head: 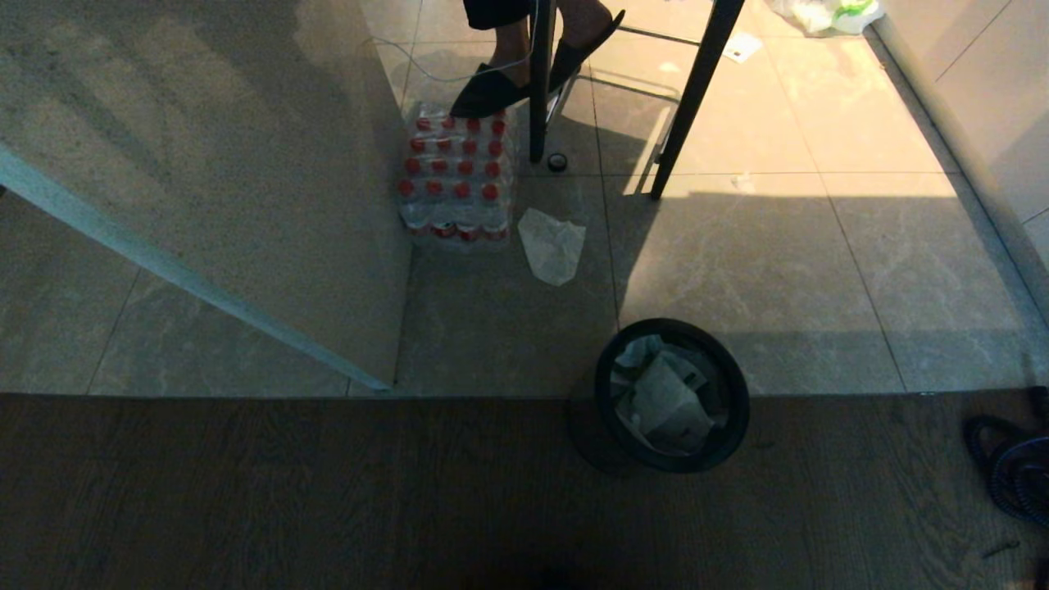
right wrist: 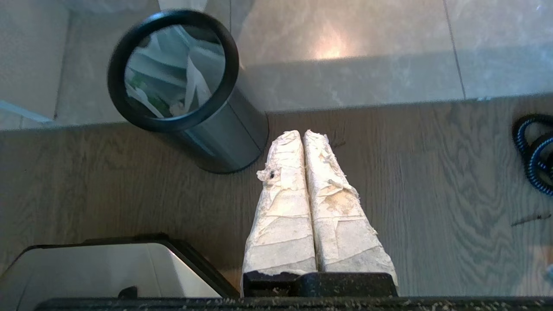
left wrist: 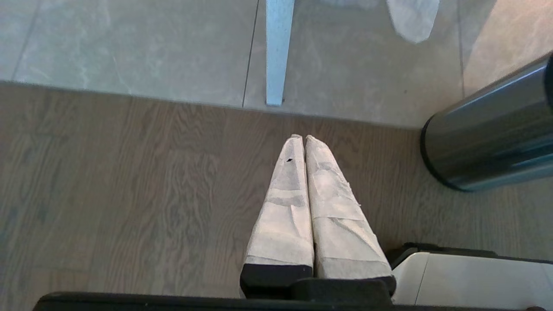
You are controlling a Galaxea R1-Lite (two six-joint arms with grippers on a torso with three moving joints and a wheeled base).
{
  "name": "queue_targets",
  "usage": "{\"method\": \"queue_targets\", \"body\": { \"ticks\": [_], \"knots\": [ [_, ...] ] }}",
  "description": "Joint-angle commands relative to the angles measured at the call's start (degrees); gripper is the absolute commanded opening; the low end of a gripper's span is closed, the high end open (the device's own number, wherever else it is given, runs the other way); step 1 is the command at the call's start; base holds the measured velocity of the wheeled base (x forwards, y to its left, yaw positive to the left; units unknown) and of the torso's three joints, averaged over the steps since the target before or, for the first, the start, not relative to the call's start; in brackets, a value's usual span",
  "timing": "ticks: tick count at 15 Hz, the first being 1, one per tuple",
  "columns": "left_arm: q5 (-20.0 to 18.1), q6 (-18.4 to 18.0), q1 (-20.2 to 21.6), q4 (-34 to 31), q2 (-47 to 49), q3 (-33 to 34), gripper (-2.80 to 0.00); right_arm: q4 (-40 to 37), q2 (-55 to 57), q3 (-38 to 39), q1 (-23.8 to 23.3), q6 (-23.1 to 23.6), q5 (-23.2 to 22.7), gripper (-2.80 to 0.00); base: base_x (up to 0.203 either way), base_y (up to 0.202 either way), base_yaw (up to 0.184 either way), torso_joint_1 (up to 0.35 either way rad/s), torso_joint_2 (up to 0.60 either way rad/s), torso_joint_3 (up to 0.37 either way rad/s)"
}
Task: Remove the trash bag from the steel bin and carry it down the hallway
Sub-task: Place the outer trash can on the ground
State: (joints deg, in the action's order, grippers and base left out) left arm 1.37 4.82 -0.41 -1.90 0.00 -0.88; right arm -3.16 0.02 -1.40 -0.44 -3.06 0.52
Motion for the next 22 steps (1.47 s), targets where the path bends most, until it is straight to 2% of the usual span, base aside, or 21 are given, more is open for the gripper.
{"method": "queue_targets", "body": {
  "ticks": [1, 9, 11, 15, 22],
  "knots": [
    [0.04, 0.02, -0.02, -0.03, -0.09, 0.0, -2.8, -0.01, -0.11, 0.0, 0.0, -0.02, 0.0, -2.8, 0.0, 0.0, 0.0, 0.007, 0.01, -0.199],
    [-0.4, 0.55, -0.02, 1.28, 0.0, 0.53, -2.8, -0.09, -0.11, 0.0, 0.0, 0.07, 0.0, -2.8, 0.0, 0.0, 0.0, 0.005, 0.0, -0.188],
    [-0.4, 0.55, -0.02, 1.28, 0.0, 0.53, -2.8, -0.18, -0.11, -0.09, 0.0, 1.95, -0.07, -2.8, 0.0, 0.0, 0.0, 0.005, 0.0, -0.051],
    [-0.35, 0.55, -0.02, 1.28, 0.0, 0.53, -2.8, -0.32, -0.17, 0.0, 0.0, 2.83, -0.37, -2.8, 0.0, 0.0, 0.0, 0.0, 0.0, -0.007],
    [-0.31, 0.55, -0.02, 1.28, 0.0, 0.53, -2.8, -0.27, -0.2, 0.0, 0.0, 2.44, -0.08, -2.8, 0.0, 0.0, 0.0, 0.0, 0.0, 0.0]
  ]
}}
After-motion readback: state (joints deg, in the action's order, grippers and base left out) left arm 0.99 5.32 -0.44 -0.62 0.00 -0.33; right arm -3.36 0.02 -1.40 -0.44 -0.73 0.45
